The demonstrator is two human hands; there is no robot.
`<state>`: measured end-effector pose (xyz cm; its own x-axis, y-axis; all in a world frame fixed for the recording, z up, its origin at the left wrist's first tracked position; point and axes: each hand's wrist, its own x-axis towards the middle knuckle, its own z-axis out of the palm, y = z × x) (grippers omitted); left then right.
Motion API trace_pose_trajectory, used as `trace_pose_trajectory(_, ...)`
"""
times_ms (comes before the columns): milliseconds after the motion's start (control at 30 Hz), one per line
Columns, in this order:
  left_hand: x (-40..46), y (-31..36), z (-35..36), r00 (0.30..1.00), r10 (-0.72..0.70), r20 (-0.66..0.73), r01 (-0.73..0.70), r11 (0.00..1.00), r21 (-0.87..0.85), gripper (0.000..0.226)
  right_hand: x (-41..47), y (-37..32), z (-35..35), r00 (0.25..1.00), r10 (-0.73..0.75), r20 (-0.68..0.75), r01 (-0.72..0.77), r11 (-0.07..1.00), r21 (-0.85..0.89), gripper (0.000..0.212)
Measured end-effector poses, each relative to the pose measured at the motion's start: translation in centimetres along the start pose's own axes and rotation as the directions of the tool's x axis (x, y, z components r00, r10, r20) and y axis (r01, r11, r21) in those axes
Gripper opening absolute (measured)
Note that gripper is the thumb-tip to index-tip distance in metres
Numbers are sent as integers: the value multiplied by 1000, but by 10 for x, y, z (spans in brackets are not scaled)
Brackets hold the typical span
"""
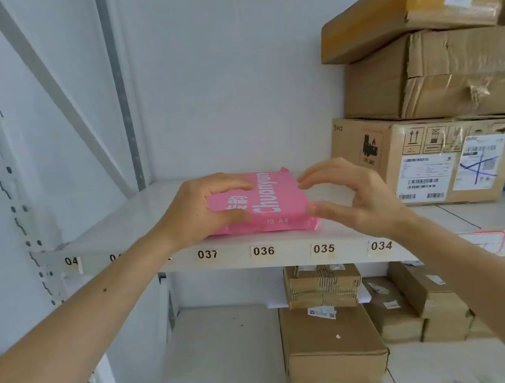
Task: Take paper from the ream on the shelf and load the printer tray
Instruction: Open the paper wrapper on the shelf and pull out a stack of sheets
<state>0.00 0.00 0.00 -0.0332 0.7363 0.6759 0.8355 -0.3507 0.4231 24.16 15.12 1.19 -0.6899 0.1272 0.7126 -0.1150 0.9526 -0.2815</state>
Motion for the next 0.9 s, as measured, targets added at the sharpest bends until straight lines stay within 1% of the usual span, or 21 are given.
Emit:
trace_pose_trajectory(67,5,-7,1,1000,2,29,-3,999,45,50,1,8,2,1000,-5,20,6,998,-63,40)
trace_pose_trajectory(133,7,-17,2,994,-14,108,5,997,81,49,1,19,4,995,30,95,-18,993,-121,39)
trace_pose_trajectory(267,14,-38,0,965,-87,247,61,992,111,49,0,37,4,975,97,201,-72,989,-128,33)
trace_pose_trajectory(400,20,-50,-2,929,-118,351,83,990,115,48,-3,46,6,971,111,212,-80,985,-152,22)
trace_pose_trajectory(533,20,-56,0,922,-103,374,74,993,92,47,-7,45,10,979,99,176,-67,981,-182,20)
trace_pose_trajectory(633,19,-59,0,920,-107,377,74,992,100,47,-8,46,11,978,63,199,-18,976,-218,21)
trace_pose_trajectory(733,19,-59,1,921,-119,372,89,991,99,46,-6,47,7,971,61,230,-6,972,-234,22)
trace_pose_trajectory(900,17,-59,3,922,-135,364,104,989,104,46,-6,49,10,977,30,211,20,972,-233,19)
